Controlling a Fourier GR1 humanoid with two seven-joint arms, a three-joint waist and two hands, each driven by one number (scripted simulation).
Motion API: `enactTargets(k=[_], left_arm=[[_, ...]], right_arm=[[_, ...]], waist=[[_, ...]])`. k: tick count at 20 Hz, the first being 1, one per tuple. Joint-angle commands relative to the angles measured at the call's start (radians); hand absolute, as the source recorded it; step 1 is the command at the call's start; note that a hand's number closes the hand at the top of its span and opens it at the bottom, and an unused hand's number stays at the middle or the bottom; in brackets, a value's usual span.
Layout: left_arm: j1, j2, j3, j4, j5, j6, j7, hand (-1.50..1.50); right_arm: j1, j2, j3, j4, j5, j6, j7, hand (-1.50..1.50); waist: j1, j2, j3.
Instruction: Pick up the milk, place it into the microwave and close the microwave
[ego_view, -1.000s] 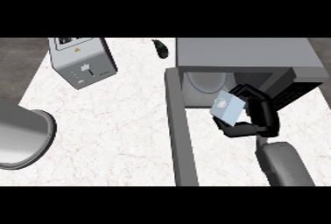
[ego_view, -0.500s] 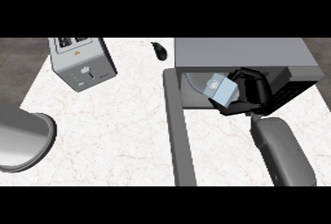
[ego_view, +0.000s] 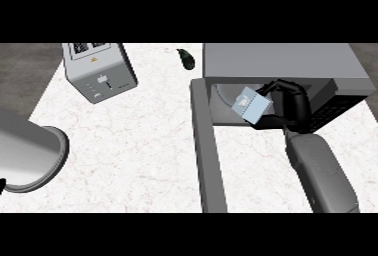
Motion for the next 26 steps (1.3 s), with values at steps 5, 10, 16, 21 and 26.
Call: enactTargets(k=[5,10,16,21,26], left_arm=[[-0.056,0.011,-0.015,0.014,-0.007,-0.004,0.004,-1.50],[-0.084,0.033,-0.012,0.024,0.004,-0.006,0.025,-1.50],[-0.091,0.028,-0.026,0.020,-0.028,-0.003,0.021,-1.50],[-0.127,0.043,-0.034,0.030,-0.057,0.003,0.034,-1.50],[-0.137,0.055,-0.039,0.035,-0.073,-0.004,0.039,-1.50]], right_arm=[[-0.195,-0.022,0.015,0.182,0.088,-0.092,0.126,1.50],[-0.170,-0.032,-0.010,0.164,0.077,-0.147,0.105,1.50],[-0.117,-0.008,-0.095,0.130,0.027,-0.280,0.071,1.50],[-0.062,-0.038,-0.071,0.106,0.139,-0.406,-0.019,-1.50],[-0.043,-0.039,-0.082,0.090,0.185,-0.453,-0.032,-1.50]], waist=[[0.095,0.059,-0.013],[0.125,0.069,-0.014],[0.150,0.074,-0.014],[0.158,0.089,-0.018],[0.187,0.092,-0.016]])
